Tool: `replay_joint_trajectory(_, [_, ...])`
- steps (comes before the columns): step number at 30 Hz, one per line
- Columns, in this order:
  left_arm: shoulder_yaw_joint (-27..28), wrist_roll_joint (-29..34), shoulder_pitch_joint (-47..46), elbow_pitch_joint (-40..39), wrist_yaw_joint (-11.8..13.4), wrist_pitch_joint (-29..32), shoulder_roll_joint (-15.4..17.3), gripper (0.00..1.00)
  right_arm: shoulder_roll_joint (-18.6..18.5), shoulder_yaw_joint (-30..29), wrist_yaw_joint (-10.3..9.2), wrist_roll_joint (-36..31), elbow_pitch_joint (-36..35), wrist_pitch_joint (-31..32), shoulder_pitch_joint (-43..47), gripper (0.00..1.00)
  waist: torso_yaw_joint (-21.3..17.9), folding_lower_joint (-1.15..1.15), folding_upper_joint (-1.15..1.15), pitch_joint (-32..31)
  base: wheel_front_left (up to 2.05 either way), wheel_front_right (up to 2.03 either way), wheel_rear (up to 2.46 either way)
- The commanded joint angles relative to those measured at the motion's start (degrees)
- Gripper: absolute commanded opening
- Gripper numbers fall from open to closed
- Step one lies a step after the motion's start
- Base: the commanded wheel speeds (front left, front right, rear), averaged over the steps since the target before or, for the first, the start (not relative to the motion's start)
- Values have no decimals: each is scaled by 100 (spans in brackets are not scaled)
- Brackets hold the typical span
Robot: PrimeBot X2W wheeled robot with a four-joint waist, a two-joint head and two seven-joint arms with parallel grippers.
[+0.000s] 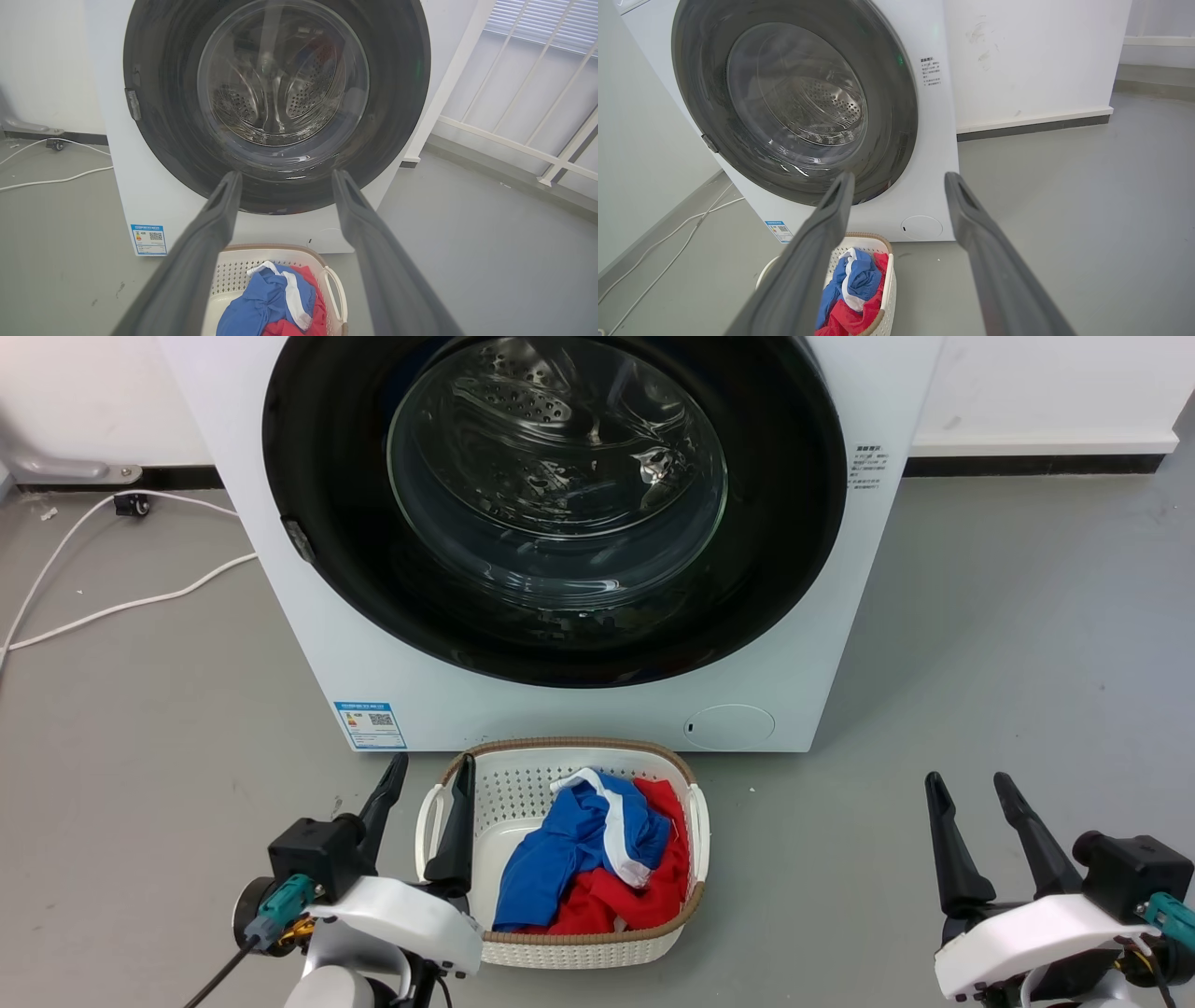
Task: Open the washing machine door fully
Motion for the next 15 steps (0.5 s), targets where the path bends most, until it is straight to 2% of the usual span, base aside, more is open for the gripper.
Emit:
replay_joint_trajectory(1, [-29, 125, -113, -5, 1, -58, 16, 100, 12, -5, 10, -130, -56, -28, 14, 100, 2, 0, 0, -3, 0, 0, 0])
replay_joint_trajectory(15, [-83, 731, -134, 194, 54, -216, 3, 100, 35, -23, 11, -766, -59, -84, 106, 100, 30, 0, 0, -45, 0, 0, 0])
